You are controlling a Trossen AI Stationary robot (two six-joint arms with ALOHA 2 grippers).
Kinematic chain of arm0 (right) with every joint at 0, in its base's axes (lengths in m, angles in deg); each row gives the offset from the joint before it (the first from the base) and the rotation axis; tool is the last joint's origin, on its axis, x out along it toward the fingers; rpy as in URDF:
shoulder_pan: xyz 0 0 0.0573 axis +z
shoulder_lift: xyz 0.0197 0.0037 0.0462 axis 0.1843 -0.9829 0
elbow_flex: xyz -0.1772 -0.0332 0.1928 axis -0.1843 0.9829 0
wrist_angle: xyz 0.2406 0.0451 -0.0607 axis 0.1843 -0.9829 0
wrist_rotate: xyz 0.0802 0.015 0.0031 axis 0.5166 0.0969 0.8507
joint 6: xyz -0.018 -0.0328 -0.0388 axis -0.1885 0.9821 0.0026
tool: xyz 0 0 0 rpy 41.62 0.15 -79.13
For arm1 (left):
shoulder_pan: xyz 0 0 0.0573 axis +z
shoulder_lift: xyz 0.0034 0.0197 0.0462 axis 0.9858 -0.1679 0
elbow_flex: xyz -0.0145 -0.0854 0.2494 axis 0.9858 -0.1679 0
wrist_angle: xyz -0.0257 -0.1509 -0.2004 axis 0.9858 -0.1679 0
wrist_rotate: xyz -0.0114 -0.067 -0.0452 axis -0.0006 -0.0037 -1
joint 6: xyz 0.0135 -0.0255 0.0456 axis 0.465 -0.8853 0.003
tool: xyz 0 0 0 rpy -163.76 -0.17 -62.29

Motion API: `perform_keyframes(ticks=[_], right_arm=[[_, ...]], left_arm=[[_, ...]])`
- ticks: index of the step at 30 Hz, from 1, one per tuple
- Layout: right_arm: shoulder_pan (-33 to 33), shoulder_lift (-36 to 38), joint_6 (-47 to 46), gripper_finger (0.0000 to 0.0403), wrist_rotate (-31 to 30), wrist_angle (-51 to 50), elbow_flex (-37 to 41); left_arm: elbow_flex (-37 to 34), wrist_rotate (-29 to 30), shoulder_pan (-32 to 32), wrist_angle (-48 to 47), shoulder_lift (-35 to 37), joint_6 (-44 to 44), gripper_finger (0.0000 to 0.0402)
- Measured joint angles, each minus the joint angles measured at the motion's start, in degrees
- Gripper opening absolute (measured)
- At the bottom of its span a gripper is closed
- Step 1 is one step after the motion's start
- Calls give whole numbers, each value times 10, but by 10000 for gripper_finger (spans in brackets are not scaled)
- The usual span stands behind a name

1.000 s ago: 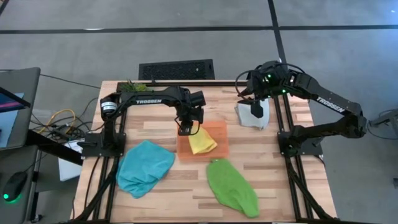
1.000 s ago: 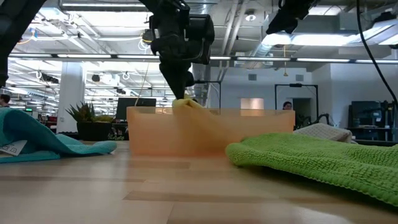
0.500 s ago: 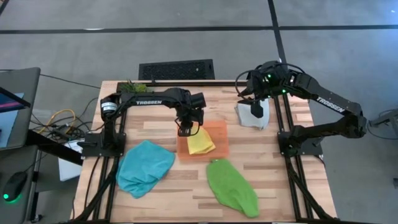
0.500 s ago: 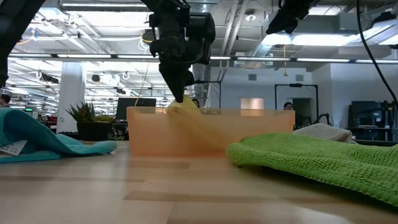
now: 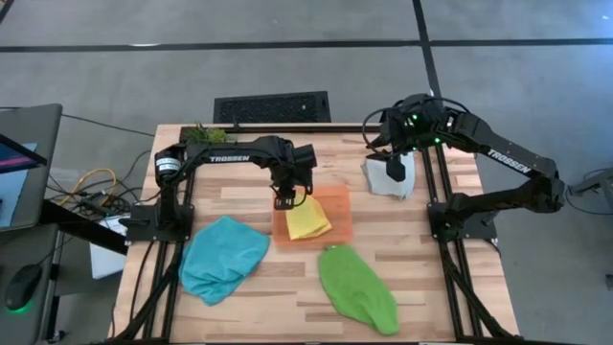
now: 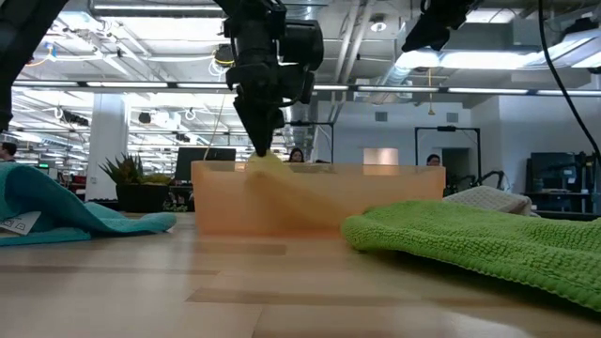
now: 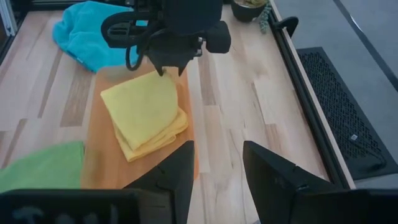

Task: Sort microfiber towel by color & place in baskets
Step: Put the yellow towel into the orange bin, then fold the gray towel

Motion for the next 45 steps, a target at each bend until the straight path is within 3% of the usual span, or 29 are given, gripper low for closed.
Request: perform_keyframes(ticks=[14,26,37,42,45], right_arm=[[0,0,5,161,0,-26,0],[-24,0,-20,161,-43,-102,4],[-34,-10,-71,161,-104,-123,90],[-16,-31,-73,161,-108,-90,133],[-13,-55,-121,161,-107,-48,148]], left_arm=[[0,30,0,-23,0,5,163],[0,22,8,-28,50,-103,163],[0,66,12,-18,125,-141,163],[0,74,14,-18,138,-147,163],[0,75,14,-18,139,-151,163]])
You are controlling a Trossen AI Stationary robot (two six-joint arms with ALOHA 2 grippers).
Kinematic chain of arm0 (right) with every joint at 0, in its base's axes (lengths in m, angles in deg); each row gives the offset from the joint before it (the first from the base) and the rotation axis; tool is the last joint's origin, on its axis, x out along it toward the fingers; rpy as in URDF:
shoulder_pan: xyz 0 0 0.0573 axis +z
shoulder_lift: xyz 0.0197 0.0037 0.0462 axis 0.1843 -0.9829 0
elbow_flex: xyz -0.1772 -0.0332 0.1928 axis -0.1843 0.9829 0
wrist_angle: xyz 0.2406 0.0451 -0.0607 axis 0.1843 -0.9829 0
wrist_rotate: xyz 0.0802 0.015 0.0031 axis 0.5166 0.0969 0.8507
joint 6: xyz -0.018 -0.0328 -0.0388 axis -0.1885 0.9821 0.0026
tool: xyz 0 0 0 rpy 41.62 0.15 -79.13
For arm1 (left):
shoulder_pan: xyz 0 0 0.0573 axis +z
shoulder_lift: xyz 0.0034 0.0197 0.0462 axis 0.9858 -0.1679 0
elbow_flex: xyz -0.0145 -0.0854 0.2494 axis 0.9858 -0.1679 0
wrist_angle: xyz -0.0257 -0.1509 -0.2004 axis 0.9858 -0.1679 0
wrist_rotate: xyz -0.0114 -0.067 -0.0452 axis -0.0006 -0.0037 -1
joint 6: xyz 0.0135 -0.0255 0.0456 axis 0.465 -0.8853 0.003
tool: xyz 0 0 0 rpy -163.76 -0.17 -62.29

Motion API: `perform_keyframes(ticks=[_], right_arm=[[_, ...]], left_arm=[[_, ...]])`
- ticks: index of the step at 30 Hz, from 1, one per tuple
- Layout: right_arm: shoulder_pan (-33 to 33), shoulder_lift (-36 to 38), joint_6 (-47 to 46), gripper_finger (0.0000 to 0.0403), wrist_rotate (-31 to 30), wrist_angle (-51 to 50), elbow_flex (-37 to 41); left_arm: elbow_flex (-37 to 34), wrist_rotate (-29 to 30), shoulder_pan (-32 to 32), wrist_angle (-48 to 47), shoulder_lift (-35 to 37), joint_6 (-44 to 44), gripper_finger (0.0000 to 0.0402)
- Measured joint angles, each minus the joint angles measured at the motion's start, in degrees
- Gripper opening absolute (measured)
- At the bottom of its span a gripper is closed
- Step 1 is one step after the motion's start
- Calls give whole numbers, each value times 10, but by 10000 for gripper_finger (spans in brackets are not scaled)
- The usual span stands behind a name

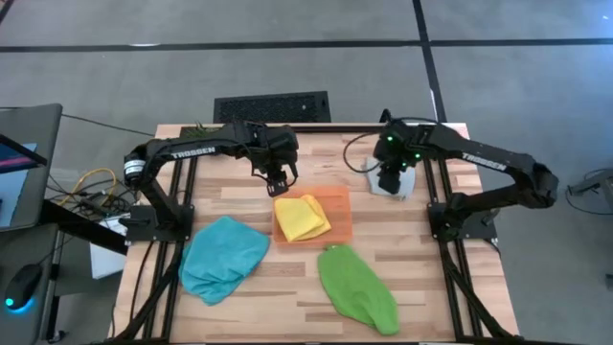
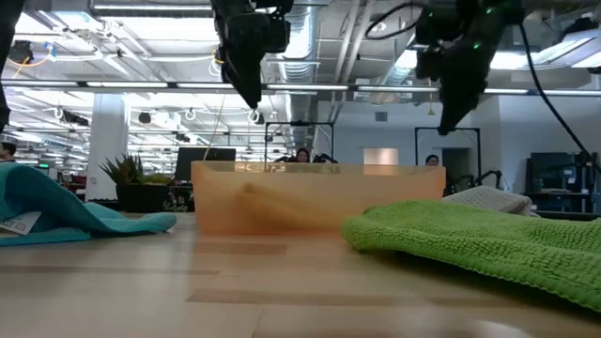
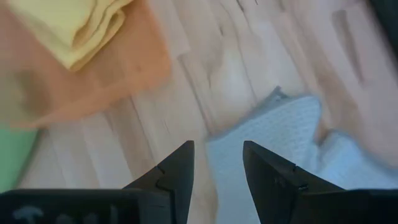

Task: Sort microfiber towel by color & place in baskets
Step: Fold the gray towel

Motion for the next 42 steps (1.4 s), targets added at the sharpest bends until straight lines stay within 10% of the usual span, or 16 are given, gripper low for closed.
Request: perform_keyframes(ticks=[22,42], right_arm=[[-112,-235,-90,161,-40,46,-40],[-109,-298,-82,114,-89,77,-40]], left_arm=[[0,0,0,-1,0,-10,163],[0,-19,0,0,0,-14,163]])
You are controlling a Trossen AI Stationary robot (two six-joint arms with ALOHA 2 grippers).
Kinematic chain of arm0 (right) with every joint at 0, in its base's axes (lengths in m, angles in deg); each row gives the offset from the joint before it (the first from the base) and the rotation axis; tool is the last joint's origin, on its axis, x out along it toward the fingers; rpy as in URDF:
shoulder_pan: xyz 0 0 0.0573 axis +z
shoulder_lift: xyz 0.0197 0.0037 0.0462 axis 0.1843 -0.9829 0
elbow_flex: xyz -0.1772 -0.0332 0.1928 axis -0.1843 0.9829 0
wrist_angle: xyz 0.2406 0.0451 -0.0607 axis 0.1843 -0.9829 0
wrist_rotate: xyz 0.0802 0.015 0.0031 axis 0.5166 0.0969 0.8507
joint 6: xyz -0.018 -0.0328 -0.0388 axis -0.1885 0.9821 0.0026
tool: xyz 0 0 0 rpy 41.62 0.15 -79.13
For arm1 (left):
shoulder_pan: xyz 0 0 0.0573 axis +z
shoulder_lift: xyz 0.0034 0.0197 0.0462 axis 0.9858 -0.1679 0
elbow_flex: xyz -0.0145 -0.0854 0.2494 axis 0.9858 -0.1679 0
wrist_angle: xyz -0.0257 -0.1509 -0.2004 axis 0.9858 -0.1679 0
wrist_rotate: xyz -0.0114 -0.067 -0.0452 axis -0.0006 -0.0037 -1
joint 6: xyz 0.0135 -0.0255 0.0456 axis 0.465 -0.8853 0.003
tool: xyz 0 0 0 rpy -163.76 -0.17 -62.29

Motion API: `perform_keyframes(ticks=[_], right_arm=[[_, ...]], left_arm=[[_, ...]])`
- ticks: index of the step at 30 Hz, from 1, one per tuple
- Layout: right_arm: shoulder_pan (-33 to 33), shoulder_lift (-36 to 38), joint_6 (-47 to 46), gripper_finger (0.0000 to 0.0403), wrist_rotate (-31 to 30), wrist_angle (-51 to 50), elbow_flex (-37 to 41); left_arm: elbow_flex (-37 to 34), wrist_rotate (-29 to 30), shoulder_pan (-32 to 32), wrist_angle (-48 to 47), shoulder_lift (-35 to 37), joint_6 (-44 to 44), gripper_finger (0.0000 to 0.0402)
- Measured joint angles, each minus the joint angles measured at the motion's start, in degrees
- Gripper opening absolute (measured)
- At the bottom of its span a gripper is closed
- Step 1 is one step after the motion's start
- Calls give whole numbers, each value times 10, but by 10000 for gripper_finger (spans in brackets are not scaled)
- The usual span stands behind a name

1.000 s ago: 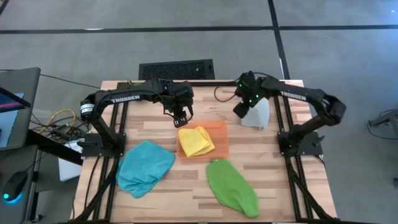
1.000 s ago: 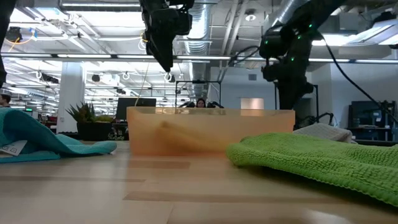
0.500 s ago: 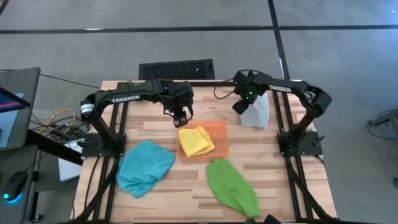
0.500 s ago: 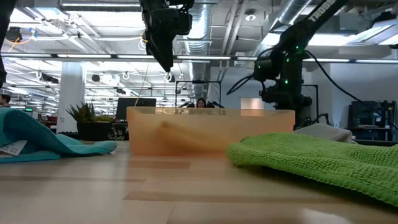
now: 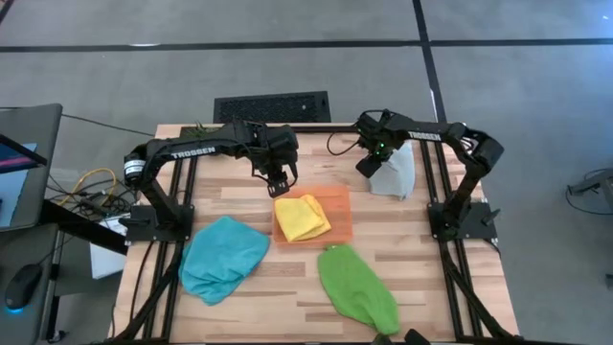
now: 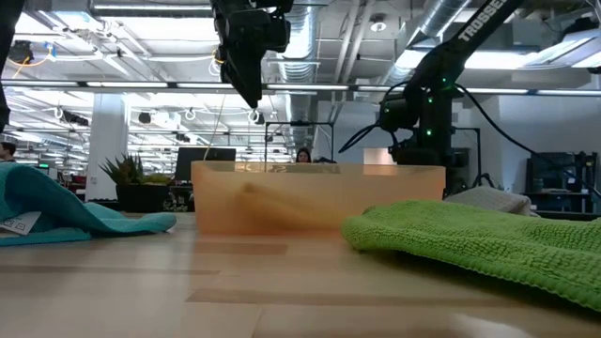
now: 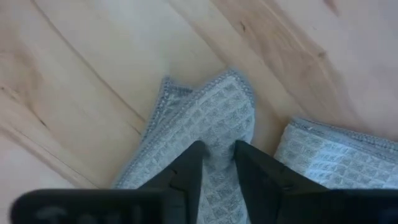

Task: Sort microfiber towel by color & place in baskets
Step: Fold the gray towel

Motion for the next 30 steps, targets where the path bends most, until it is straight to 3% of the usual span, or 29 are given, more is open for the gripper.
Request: perform_keyframes(ticks=[9,16,30], right_arm=[[0,0,8,9,0,-1,0],[6,0,9,8,0,-10,-30],[32,31,44,3,0,-16,-191]], left_arm=[[0,-1,0,0,0,5,163],[0,-1,0,0,0,6,163],[0,3,0,6,0,13,163]])
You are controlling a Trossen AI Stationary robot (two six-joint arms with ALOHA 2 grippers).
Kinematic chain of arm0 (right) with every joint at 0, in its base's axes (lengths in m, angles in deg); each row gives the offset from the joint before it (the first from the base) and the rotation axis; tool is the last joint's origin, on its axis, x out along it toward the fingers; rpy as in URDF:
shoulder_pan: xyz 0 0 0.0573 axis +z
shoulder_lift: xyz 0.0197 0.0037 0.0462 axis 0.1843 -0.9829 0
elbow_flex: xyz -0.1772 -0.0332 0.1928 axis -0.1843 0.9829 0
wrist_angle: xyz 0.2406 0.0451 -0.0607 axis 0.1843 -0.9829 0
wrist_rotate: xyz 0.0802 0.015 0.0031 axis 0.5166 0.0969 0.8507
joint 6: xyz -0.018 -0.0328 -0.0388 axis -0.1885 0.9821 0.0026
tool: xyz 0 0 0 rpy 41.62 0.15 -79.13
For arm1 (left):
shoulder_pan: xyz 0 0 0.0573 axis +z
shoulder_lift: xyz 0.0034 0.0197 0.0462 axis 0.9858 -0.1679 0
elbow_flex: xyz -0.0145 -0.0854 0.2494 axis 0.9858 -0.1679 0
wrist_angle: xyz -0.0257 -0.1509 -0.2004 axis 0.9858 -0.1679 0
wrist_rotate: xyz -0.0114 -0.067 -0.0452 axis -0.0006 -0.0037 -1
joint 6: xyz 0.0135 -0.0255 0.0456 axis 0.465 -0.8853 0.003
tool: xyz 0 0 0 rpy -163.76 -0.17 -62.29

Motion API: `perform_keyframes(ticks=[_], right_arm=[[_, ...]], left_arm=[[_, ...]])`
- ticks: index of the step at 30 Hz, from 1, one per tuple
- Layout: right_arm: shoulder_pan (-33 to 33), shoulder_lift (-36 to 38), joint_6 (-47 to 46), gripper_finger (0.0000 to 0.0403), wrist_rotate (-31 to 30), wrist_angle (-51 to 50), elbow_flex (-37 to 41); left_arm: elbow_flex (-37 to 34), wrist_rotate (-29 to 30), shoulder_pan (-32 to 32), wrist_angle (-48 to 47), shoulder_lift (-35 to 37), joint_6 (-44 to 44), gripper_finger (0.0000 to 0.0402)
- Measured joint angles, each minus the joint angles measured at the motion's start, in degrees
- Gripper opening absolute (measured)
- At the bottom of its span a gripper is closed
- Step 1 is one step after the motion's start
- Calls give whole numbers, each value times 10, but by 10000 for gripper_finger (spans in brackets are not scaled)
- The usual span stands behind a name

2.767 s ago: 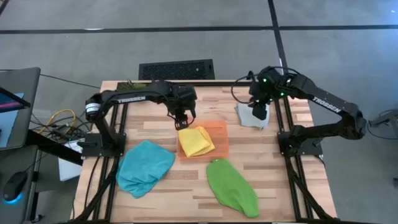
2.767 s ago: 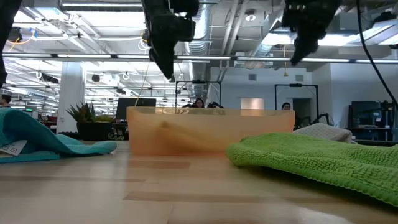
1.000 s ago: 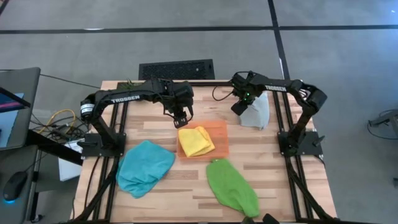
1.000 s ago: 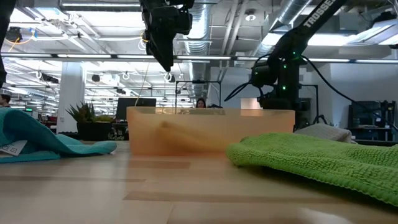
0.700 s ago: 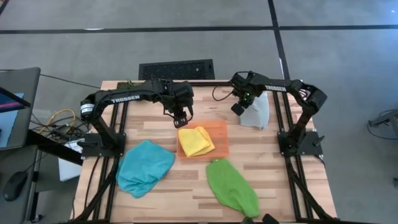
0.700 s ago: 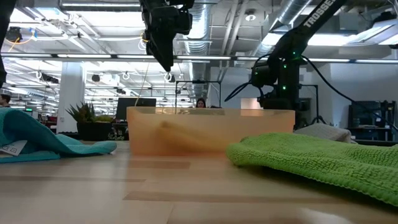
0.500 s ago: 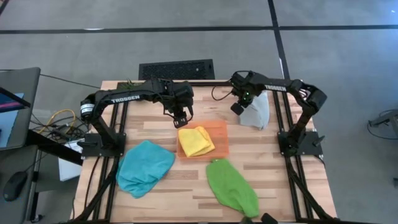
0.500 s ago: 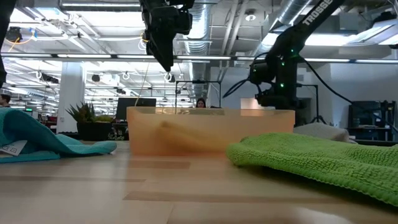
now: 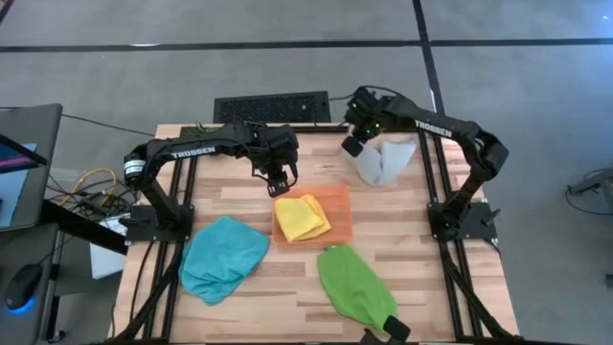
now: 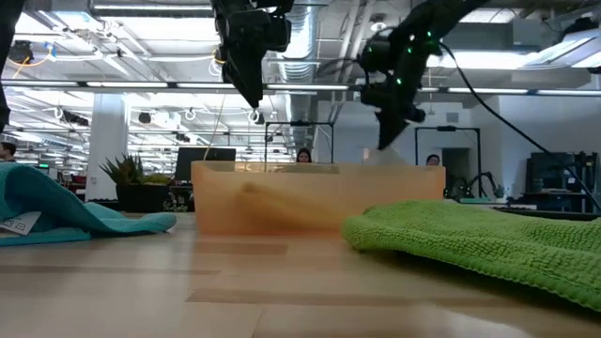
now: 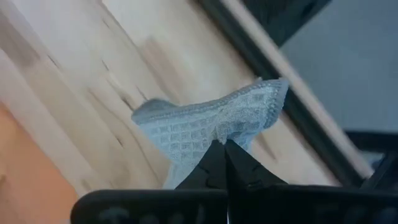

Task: Sort microfiber towel by color & place in baskets
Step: Fold the gray towel

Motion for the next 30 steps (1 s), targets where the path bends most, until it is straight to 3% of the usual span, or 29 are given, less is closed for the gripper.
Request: perform_keyframes(ticks=[7,11,16,21,30], right_arm=[[33,0,30,2,2,-4,-60],[53,0,44,2,2,-15,-89],[76,0,59,1,2,-31,-127],[90,0,60,1,1,-38,-156],[89,0,40,2,1,-39,-168]], left_arm=[[0,21,6,75,0,21,163],[0,-7,31,132,0,33,163],[0,-25,59,171,-1,116,163],[1,-91,72,197,-10,182,163],[0,-69,63,303,-44,225,163]])
